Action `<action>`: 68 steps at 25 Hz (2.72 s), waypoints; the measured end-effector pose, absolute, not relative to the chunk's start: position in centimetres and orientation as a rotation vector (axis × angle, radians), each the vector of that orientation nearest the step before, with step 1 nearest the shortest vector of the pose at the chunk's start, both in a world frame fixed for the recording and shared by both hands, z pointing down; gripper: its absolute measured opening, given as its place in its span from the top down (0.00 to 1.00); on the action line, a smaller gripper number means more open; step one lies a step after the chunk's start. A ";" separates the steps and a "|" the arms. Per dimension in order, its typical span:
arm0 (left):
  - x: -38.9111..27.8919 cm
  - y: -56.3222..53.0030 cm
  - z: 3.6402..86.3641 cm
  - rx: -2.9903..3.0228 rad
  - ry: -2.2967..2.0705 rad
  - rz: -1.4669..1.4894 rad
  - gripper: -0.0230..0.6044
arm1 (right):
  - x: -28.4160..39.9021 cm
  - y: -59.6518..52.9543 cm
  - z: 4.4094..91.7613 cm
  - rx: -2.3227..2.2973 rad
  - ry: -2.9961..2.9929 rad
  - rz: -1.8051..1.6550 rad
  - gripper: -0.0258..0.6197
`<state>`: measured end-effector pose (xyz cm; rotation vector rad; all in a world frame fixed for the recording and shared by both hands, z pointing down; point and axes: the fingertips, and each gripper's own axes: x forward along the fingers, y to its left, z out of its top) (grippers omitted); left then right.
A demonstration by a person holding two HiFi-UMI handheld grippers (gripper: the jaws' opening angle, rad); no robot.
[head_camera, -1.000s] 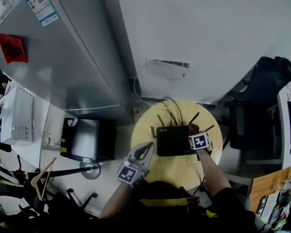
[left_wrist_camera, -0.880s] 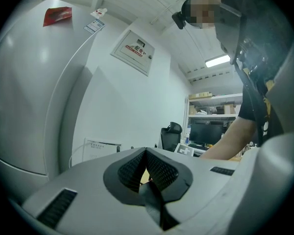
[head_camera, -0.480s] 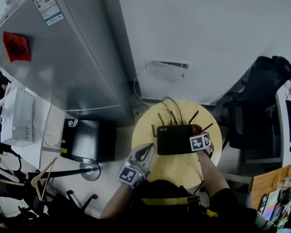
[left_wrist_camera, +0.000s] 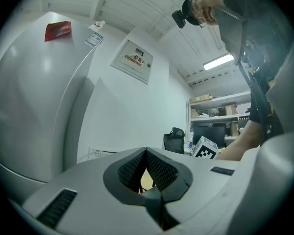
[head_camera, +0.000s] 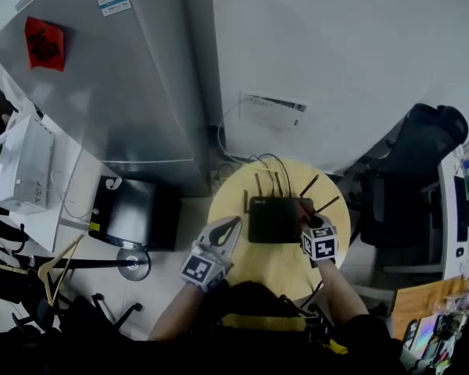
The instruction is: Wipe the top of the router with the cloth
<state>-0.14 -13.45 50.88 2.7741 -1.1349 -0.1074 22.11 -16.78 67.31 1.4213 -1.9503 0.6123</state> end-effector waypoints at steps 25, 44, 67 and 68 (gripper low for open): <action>-8.3 -10.4 50.7 2.659 -1.380 -0.108 0.97 | 5.2 -14.9 75.3 0.972 -1.910 1.045 0.87; -2.6 -10.7 51.2 2.718 -1.238 -0.086 0.97 | 13.5 -14.4 76.5 1.041 -1.816 0.757 0.87; 1.7 -10.9 51.1 2.757 -1.144 -0.073 0.97 | 25.7 -12.9 76.7 1.211 -1.711 0.834 0.87; 1.7 -10.9 51.1 2.750 -1.150 -0.083 0.97 | 25.8 -13.2 76.3 1.220 -1.727 0.821 0.87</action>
